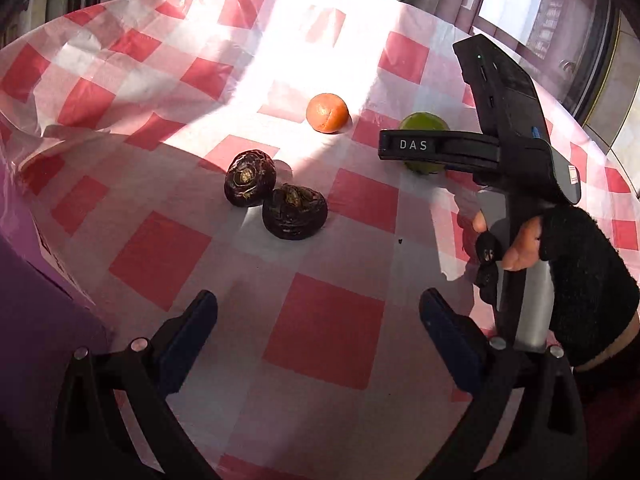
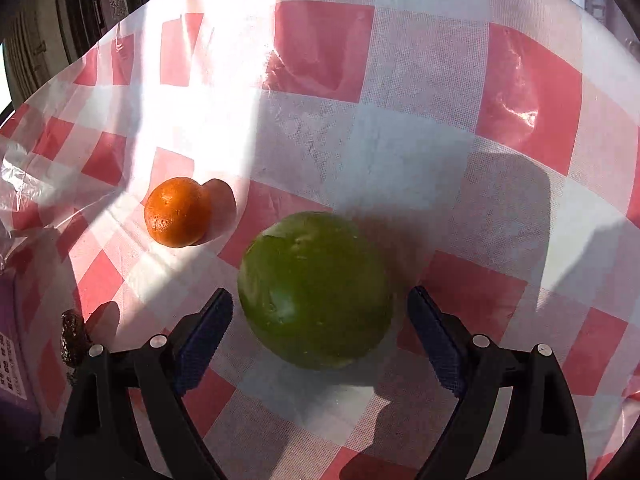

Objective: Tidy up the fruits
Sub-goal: 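Grasp a dark date with the left tool while the right tool grasps a green lime, then lift the date with the left tool while the right tool releases the lime and grasps a green tomato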

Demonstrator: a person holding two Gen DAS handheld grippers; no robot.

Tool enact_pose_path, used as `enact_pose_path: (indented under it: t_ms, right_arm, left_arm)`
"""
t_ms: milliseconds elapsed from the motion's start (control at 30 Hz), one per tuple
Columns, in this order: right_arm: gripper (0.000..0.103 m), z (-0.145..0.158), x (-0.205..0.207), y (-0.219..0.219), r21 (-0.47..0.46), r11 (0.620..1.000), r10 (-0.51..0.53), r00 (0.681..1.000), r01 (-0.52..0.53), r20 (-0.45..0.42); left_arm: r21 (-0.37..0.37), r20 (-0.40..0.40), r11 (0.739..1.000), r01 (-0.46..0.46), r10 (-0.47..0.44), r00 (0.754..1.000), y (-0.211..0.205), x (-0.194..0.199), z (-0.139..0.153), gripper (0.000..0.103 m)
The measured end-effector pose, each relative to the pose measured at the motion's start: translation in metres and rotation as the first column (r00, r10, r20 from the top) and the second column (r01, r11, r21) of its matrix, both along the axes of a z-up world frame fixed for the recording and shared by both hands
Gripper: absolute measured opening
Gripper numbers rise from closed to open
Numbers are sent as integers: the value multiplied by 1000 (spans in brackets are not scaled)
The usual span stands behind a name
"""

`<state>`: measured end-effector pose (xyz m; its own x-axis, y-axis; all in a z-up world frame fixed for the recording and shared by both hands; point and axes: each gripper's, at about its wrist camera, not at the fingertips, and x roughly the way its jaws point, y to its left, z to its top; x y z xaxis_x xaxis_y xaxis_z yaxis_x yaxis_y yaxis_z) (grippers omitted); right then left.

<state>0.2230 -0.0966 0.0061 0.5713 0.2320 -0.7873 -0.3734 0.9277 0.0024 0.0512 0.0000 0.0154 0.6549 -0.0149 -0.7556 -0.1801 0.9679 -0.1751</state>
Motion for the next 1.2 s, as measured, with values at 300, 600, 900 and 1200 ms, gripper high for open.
enact_pose_path:
  t_ms: [300, 600, 900, 1200]
  right_arm:
    - [59, 1, -3, -12, 70, 998, -1, 1000, 1, -3]
    - [59, 5, 4, -16, 81, 997, 0, 1000, 0, -8]
    - [59, 4, 6, -15, 82, 997, 1, 1000, 0, -10]
    - [57, 20, -66, -22, 32, 999, -42, 998, 43, -48]
  left_arm:
    - [133, -93, 987, -90, 103, 990, 25, 61, -12, 85]
    - [122, -39, 993, 1, 4, 999, 27, 35, -7, 41]
    - [77, -33, 996, 37, -35, 999, 23, -1, -2, 41]
    - [164, -34, 979, 117, -113, 993, -5, -40, 6, 41]
